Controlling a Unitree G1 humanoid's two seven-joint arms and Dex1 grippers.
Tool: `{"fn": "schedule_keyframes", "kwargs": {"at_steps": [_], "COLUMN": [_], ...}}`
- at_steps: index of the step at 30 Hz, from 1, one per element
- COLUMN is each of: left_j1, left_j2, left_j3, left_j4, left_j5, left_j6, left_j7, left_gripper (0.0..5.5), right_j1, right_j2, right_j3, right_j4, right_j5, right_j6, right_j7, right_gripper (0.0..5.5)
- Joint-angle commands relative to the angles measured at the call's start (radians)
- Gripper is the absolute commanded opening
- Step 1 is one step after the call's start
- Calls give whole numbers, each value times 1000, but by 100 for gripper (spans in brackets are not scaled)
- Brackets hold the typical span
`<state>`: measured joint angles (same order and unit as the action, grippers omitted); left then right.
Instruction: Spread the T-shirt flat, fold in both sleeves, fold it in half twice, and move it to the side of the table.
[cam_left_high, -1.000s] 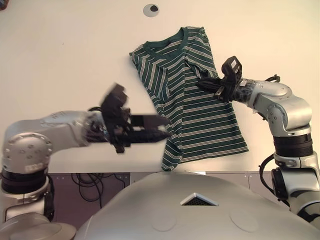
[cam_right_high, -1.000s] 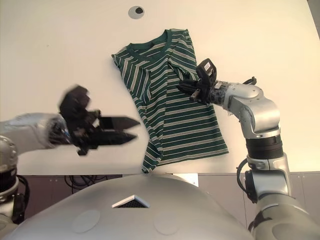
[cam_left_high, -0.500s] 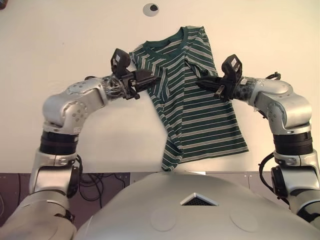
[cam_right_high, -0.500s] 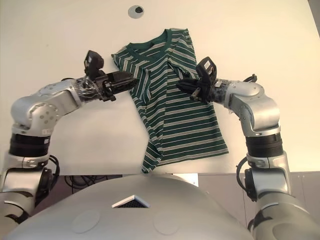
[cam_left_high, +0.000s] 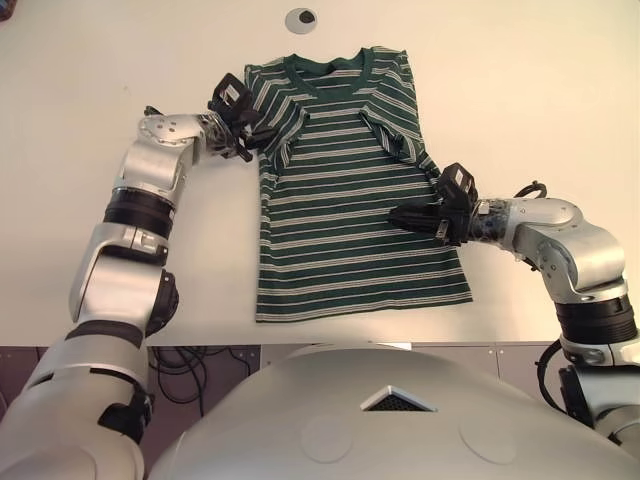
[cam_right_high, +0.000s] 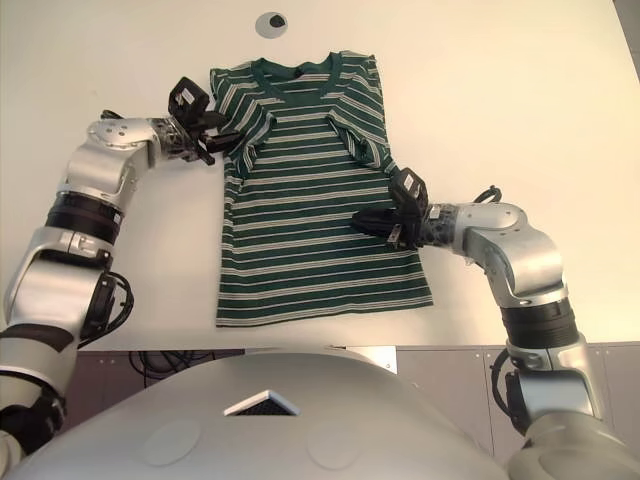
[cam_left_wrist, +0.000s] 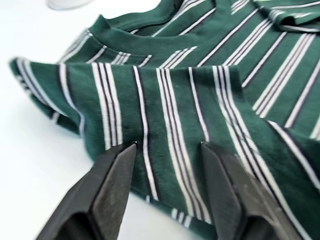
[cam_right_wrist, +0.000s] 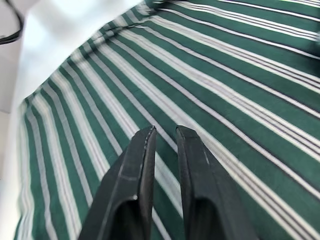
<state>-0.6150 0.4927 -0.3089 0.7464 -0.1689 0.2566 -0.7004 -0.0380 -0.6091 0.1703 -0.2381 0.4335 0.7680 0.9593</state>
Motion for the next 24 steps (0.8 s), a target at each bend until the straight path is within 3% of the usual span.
{"fn": "schedule_keyframes", "kwargs": {"at_steps": [1, 7, 11, 15, 18, 20, 24], "left_j1": [-37, -82, 37, 451, 945, 1214, 1550], "left_j2": [-4, -17, 31, 59, 3, -57, -109], "left_j3": [35, 157, 332, 564, 672, 704, 793], "left_j4": [167, 197, -197, -893, -1326, -1504, -1656], "left_j5": [63, 22, -164, -463, -595, -663, -848], "left_j6": [-76, -104, 102, 475, 626, 648, 658], "left_j7": [5, -15, -56, 66, 157, 200, 210], "left_gripper": [232, 232, 232, 232, 232, 232, 232], "right_j1": [-5, -31, -114, -116, 58, 216, 427], "right_j2": [-13, 16, 46, -39, -134, -183, -243], "right_j3": [12, -47, -222, -349, -457, -518, -620], "right_j4": [-1, -11, -14, -15, -100, -169, -211], "right_j5": [-23, 50, 294, 419, 464, 477, 478], "right_j6": [-5, 48, 251, 429, 560, 602, 639], "right_j7": [-30, -46, -68, -99, -94, -57, 4], "right_gripper": [71, 71, 71, 71, 71, 71, 142]}}
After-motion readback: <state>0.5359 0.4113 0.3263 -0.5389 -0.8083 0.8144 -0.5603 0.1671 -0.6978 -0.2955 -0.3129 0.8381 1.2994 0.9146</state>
